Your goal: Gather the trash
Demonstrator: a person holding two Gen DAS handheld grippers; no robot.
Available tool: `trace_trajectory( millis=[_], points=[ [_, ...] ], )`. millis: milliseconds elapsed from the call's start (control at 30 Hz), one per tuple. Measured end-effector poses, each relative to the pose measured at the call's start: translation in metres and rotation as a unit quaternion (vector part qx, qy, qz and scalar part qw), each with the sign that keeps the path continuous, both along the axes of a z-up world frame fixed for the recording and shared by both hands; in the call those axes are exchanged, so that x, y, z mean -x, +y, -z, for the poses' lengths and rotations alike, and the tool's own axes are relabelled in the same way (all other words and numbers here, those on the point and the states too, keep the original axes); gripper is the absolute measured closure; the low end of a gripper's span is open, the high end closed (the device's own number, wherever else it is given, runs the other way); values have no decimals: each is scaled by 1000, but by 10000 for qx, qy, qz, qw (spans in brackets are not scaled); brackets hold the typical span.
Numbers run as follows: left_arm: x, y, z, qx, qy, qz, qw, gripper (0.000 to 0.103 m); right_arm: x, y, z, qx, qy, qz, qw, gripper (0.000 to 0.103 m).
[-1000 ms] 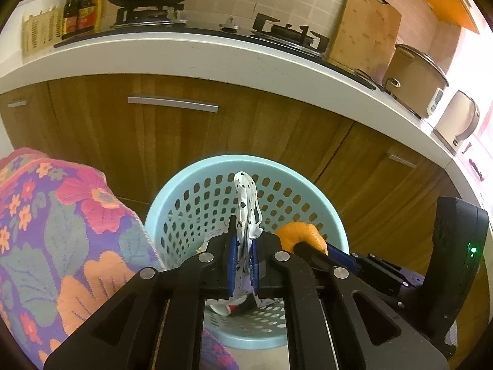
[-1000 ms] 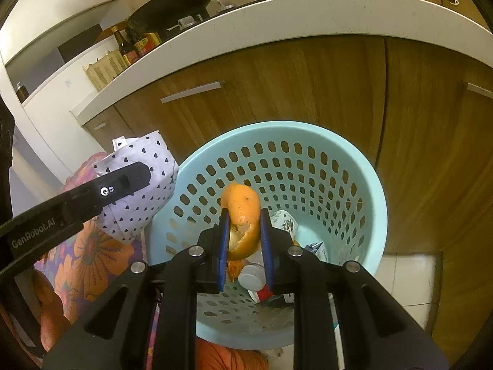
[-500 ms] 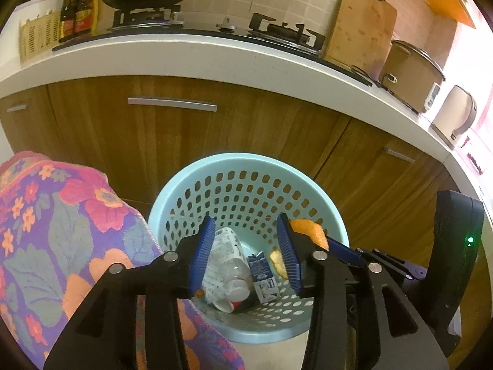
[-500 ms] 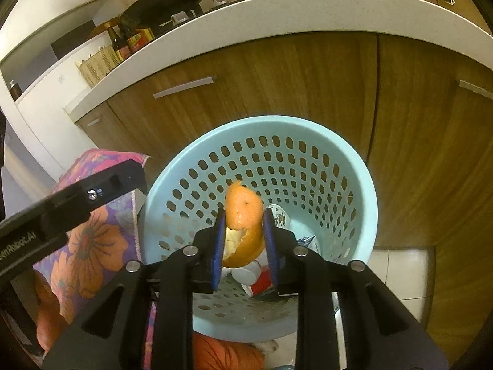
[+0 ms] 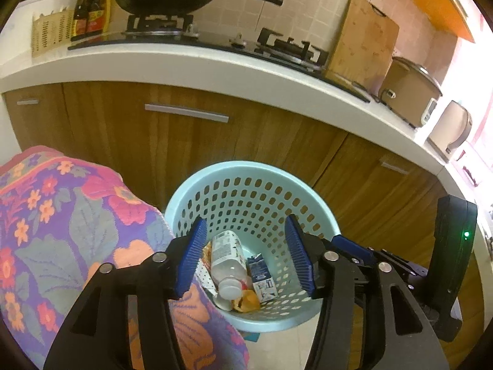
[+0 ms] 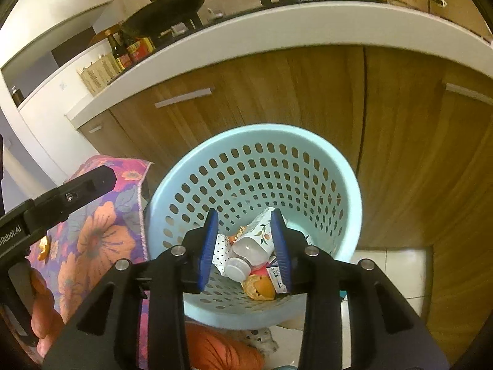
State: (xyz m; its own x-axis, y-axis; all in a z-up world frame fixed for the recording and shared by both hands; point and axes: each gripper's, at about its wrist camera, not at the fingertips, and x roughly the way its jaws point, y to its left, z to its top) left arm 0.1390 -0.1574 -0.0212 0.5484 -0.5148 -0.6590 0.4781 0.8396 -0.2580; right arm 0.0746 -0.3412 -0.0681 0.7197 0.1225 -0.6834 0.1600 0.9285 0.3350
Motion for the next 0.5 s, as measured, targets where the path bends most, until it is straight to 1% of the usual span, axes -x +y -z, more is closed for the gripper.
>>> trace_trajectory(
  millis=[100, 200, 267, 300, 333, 500],
  points=[
    [9, 6, -8, 97, -82, 54, 9999, 49, 10, 5, -15, 109, -128, 38, 9999, 71],
    [19, 9, -19, 123, -218, 110, 9996, 45, 24, 12, -32, 308, -287, 106, 9991, 70],
    [29, 11, -27, 111, -372, 133, 9992, 42, 33, 16, -41, 435, -390, 159, 9982, 63],
    [32, 13, -31, 126, -415, 144, 9990, 42, 39, 18, -46, 513, -465, 188, 9974, 57],
    [35, 15, -34, 149, -449, 154, 9988, 41, 44, 20, -50, 587, -525, 209, 9967, 55],
    [57, 30, -51, 283, -709, 91, 9970, 38, 63, 34, -68, 901, -692, 155, 9934, 55]
  ],
)
